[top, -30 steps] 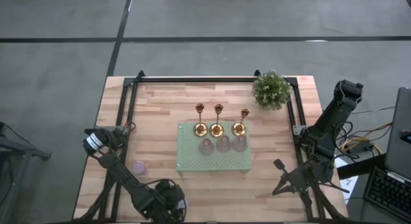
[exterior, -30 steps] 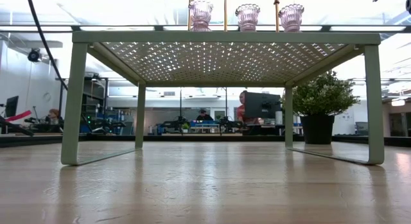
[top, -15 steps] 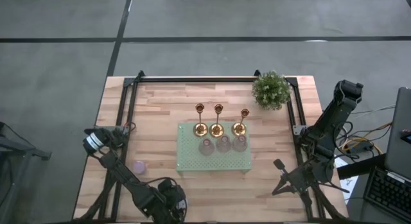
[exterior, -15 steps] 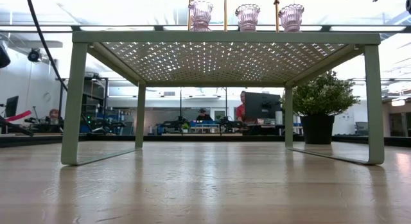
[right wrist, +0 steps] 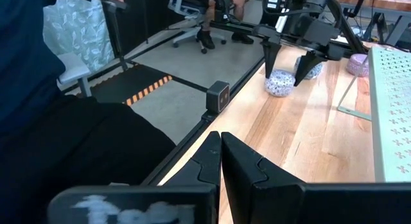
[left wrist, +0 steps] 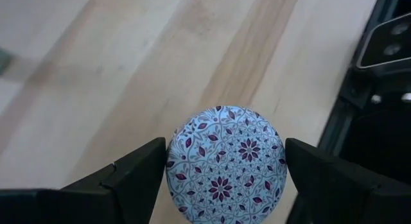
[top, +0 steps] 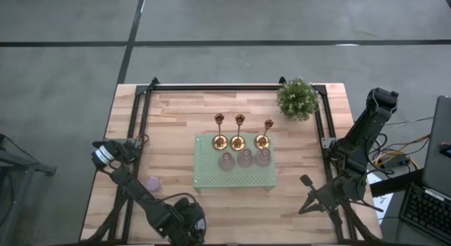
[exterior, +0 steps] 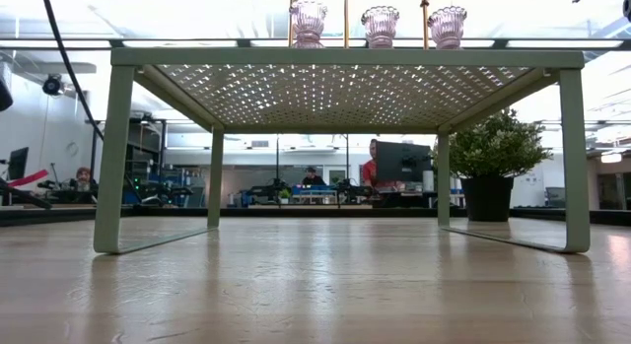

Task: Pick & Place candle stick holders
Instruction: Put the white scented candle on the shelf

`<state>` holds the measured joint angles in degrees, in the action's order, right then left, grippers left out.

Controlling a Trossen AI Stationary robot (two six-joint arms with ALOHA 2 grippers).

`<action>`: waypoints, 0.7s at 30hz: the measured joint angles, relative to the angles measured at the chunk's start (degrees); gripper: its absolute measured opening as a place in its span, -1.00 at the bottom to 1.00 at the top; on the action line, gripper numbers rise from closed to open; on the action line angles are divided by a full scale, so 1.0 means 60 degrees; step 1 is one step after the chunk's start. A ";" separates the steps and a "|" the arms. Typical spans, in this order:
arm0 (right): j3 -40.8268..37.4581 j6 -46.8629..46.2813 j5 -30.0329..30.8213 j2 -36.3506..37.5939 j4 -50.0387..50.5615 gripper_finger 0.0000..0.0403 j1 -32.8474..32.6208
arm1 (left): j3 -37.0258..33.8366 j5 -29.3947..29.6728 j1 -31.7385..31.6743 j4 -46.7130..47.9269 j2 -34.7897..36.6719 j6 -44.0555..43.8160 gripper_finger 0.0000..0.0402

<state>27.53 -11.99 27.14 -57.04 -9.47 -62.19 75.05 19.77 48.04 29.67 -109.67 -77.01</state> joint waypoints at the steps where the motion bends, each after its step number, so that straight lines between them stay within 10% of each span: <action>1: -0.0001 -0.0001 0.0000 0.0000 -0.0004 -0.96 0.0000 | -0.0004 -0.0047 -0.0023 -0.0109 0.0000 0.0032 0.57; 21: -0.0073 -0.0047 0.0000 0.0000 0.0000 -0.96 -0.0007 | -0.0011 -0.0161 -0.0449 0.0064 0.0011 -0.0402 0.85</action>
<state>27.09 -12.27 27.14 -57.04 -9.47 -62.24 74.98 18.81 45.34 30.05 -109.60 -79.42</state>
